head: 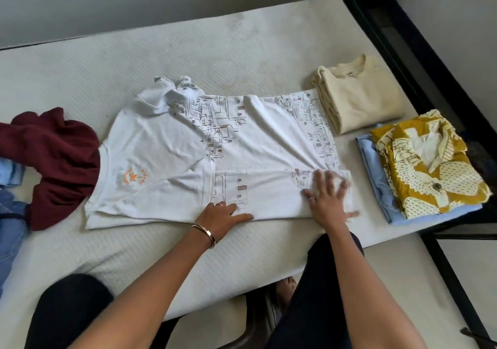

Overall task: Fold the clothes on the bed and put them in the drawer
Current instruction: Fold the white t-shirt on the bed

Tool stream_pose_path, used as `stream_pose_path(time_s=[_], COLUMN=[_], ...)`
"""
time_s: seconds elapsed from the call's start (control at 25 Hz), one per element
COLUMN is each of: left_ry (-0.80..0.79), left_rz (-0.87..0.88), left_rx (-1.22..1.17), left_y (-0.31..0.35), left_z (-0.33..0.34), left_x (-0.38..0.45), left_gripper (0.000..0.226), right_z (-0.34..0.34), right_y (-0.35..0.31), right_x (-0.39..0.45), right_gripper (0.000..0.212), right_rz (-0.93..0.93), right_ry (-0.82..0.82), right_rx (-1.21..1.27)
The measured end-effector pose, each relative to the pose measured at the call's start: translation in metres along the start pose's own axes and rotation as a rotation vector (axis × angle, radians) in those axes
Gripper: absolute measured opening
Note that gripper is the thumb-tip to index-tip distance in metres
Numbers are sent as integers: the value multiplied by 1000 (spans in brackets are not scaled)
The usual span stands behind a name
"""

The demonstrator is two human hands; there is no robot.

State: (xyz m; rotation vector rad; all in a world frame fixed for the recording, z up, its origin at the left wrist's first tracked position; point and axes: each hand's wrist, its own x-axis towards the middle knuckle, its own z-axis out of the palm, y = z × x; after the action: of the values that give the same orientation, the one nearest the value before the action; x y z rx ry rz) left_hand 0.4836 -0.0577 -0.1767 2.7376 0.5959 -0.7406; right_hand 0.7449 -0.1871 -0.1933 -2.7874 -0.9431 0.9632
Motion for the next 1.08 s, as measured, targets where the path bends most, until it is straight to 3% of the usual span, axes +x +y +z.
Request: stream_pose_path(time_s=[0.08,0.12,0.2,0.28,0.36,0.4,0.48,0.6,0.68,0.8,0.88,0.96,1.08], left_ry=[-43,-62,14,344,576,572,451,322,249,247,262,262,305], left_rz=[33,58,17,-179,-342,-380,-357,-197,-245,-403,-493,-573,-520], left_rx=[-72,-206,-603,-808,-689,-609,-501,-282,-188,-149,-98,76,351], left_y=[-3,-10,-28,-61,-105,-127,-166,-209,-231,-246,-245,-243,-244], left_z=[-4,-10,-30,-55,-78,-87,-104,-111,-106,-108,-117,-122,-127], left_x=[2,4,11,30,60,75,108,146,166,179,177,171,155], left_gripper=[60,53,31,23,29,37,57,78,84,81,70,58,39], right_z=[-14,-20,-23,-27,-32,-35,-48,-63,-70,-89,-106,-122,-135], right_y=[-10,-24,-60,-95,-128,-142,-164,-166,-164,-169,-171,-163,-143], right_x=[4,8,22,43,70,84,120,179,206,213,210,211,209], right_gripper=[78,82,78,59,53,56,70,96,102,85,65,52,38], right_rz=[356,431,321,54,-219,-330,-431,-376,-351,-241,-164,-203,-402], right_ry=[-27,11,104,194,281,296,296,262,211,159,192,303,412], right_rx=[84,-2,-138,-130,-107,-77,-36,-154,-265,-282,-474,-622,-669])
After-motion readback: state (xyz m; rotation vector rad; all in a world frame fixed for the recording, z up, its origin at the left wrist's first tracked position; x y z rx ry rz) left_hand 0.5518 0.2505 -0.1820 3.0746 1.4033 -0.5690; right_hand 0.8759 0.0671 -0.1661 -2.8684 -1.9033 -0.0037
